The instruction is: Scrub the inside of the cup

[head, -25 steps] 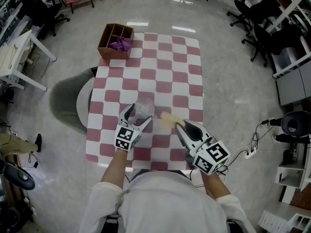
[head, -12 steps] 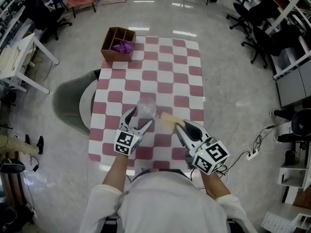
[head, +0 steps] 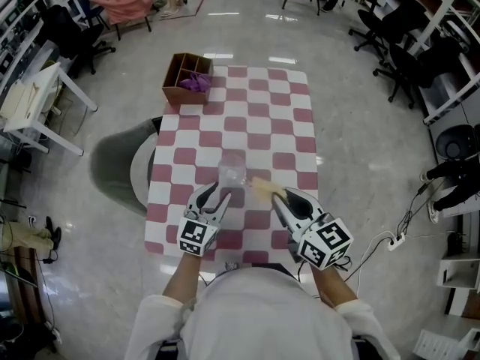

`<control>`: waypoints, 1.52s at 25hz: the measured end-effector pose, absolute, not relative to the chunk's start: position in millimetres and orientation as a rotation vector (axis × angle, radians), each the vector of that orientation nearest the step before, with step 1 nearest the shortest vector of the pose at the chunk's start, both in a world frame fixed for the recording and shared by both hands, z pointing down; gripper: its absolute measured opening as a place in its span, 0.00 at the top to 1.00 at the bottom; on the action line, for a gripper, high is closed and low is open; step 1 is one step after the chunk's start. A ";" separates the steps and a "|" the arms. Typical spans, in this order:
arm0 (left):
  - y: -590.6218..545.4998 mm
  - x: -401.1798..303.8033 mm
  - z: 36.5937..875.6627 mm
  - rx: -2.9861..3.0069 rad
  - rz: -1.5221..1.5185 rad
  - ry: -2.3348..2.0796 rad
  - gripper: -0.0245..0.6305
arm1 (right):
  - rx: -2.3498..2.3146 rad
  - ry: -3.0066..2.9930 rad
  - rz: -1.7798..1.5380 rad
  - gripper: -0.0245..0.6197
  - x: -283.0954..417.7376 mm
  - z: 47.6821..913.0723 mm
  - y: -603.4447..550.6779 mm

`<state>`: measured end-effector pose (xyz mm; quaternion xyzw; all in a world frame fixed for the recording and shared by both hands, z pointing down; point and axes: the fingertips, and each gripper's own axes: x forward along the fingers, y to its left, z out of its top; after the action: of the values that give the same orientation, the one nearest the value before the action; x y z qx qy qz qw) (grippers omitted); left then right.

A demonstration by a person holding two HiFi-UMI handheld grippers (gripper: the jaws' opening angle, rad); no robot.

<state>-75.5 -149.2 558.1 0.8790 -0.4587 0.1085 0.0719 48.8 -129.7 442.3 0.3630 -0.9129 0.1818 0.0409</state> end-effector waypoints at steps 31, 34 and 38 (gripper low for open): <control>-86.9 -98.4 487.0 2.732 0.356 -1.438 0.91 | 1.207 -2.817 0.506 0.83 41.4 434.3 -99.1; -82.4 -98.9 481.8 2.739 0.336 -1.442 0.91 | 1.201 -2.823 0.503 0.83 36.1 434.4 -95.8; -76.8 -99.9 480.3 2.744 0.330 -1.438 0.91 | 1.206 -2.820 0.503 0.83 33.1 436.4 -90.3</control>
<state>-99.9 -76.8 480.3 0.8807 -0.4615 0.1058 0.0130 33.1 -90.3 436.4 0.3880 -0.9072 0.1617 0.0170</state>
